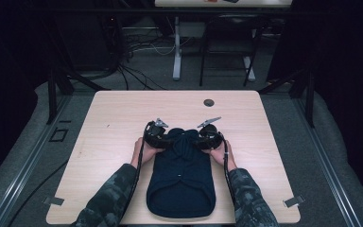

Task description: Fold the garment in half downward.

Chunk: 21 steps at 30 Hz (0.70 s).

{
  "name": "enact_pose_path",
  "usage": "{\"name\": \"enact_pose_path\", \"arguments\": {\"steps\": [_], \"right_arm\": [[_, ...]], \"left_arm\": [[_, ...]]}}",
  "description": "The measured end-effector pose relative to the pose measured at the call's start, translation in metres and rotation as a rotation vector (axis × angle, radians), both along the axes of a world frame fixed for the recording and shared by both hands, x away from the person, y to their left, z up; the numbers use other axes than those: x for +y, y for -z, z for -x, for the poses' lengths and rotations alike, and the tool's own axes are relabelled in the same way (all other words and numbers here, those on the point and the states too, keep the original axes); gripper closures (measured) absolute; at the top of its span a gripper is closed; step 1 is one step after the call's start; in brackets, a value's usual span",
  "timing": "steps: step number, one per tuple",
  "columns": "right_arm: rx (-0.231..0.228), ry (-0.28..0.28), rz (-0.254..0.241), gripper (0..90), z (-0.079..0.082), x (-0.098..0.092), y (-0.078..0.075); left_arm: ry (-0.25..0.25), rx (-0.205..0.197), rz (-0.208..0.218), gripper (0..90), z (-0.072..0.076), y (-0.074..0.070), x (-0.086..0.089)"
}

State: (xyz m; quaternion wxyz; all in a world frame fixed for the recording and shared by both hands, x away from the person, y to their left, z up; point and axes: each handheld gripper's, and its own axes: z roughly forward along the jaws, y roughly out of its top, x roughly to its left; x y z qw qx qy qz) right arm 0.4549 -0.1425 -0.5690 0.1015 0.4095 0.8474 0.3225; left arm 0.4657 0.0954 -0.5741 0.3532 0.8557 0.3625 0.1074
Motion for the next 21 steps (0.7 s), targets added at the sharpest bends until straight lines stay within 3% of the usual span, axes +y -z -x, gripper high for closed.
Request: {"name": "enact_pose_path", "arguments": {"steps": [4, 5, 12, 21], "right_arm": [[-0.025, 0.003, -0.001, 65.3, 0.002, 0.001, 0.000], [-0.049, -0.007, 0.012, 65.4, 0.004, 0.001, 0.000], [-0.087, -0.008, -0.009, 65.8, 0.010, -0.002, -0.003], [-0.171, -0.038, 0.020, 66.0, 0.023, -0.001, -0.020]], "left_arm": [[-0.002, -0.003, -0.006, 63.1, 0.001, -0.001, 0.000], [-0.001, -0.010, -0.007, 64.2, 0.002, -0.001, -0.001], [0.000, -0.024, 0.006, 65.1, 0.004, -0.003, 0.000], [0.013, -0.040, 0.028, 64.6, 0.009, -0.015, 0.004]]}}
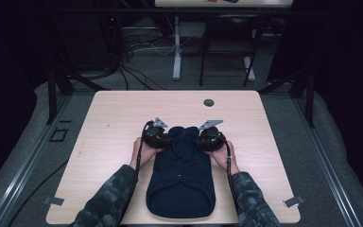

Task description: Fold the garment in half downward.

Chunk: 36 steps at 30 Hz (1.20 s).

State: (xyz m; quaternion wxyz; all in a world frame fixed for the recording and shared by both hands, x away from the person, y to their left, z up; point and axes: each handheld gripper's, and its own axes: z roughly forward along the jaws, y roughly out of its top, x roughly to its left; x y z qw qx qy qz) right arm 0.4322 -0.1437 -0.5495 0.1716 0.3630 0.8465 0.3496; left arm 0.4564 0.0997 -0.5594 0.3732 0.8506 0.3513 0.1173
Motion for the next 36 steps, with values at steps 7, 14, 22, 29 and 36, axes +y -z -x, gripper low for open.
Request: {"name": "enact_pose_path", "arguments": {"steps": [7, 14, 22, 29, 36], "right_arm": [[-0.051, -0.028, -0.002, 66.2, 0.011, -0.001, -0.012], [-0.124, -0.057, 0.016, 66.2, 0.023, -0.002, -0.022], [-0.185, -0.065, 0.023, 66.0, 0.038, -0.003, -0.035], [-0.180, -0.061, 0.004, 64.3, 0.043, -0.007, -0.043], [-0.180, -0.064, 0.001, 65.5, 0.046, -0.010, -0.047]], "left_arm": [[0.017, 0.002, 0.027, 64.0, 0.003, -0.009, 0.005], [0.048, 0.015, 0.034, 63.7, 0.008, -0.019, 0.006], [0.073, -0.049, 0.062, 66.8, 0.019, -0.030, 0.008], [0.083, -0.115, 0.059, 67.7, 0.027, -0.041, 0.007], [0.098, -0.099, 0.067, 66.0, 0.029, -0.046, 0.007]]}}
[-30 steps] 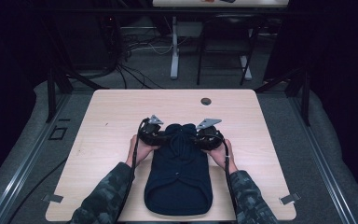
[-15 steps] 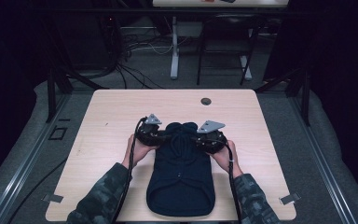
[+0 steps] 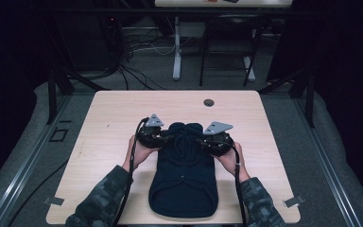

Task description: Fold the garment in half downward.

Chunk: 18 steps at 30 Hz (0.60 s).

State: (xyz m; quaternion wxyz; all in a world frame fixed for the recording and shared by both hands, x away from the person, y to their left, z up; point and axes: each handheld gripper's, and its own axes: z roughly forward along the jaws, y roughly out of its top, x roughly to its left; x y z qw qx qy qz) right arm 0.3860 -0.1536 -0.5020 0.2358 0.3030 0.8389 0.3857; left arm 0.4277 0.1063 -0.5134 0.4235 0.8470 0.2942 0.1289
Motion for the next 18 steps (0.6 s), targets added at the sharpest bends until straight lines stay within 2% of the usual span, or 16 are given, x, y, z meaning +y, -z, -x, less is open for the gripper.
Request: {"name": "enact_pose_path", "arguments": {"steps": [5, 8, 18], "right_arm": [[-0.057, 0.002, 0.008, 67.1, 0.0056, 0.0024, -0.0014], [-0.073, 0.000, 0.006, 67.4, 0.0077, 0.0026, -0.0019], [-0.076, -0.007, 0.001, 67.2, 0.0099, 0.0008, -0.0031]], "left_arm": [[0.019, 0.028, -0.016, 63.6, 0.0015, -0.0016, 0.0003], [0.020, 0.036, -0.011, 63.1, 0.0020, -0.0019, 0.0010], [0.031, 0.022, -0.004, 66.9, 0.0037, -0.0039, 0.0007]]}}
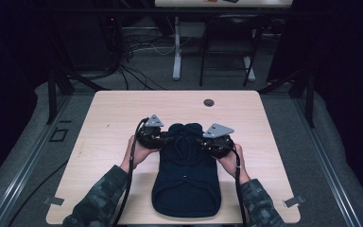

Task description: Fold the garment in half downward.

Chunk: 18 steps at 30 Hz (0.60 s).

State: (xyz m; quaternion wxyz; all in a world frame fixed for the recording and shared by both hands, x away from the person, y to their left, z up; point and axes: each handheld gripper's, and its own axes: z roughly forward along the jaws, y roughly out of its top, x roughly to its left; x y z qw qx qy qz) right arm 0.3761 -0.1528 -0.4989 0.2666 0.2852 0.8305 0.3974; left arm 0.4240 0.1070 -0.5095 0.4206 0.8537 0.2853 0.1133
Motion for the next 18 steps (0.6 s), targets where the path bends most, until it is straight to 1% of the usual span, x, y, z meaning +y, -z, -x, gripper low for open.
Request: {"name": "enact_pose_path", "arguments": {"steps": [6, 7, 12, 13, 14, 18], "right_arm": [[0.008, 0.002, -0.003, 67.0, 0.000, -0.004, 0.000], [0.009, 0.003, -0.009, 67.0, 0.000, -0.004, 0.000], [0.018, 0.005, -0.006, 66.6, 0.000, -0.007, 0.000], [0.018, 0.007, -0.008, 66.4, 0.001, -0.007, 0.000], [0.024, 0.005, -0.010, 66.2, 0.001, -0.008, -0.001], [0.040, 0.010, -0.023, 65.1, 0.002, -0.012, -0.001]], "left_arm": [[0.006, -0.025, -0.005, 68.1, 0.002, -0.002, -0.003], [0.005, -0.027, -0.002, 68.1, 0.003, -0.003, -0.003], [0.010, -0.049, -0.001, 68.9, 0.006, -0.005, -0.004], [0.013, -0.058, -0.005, 69.0, 0.006, -0.007, -0.005], [0.014, -0.063, 0.000, 69.1, 0.007, -0.007, -0.006], [0.022, -0.097, -0.017, 69.3, 0.012, -0.011, -0.009]]}}
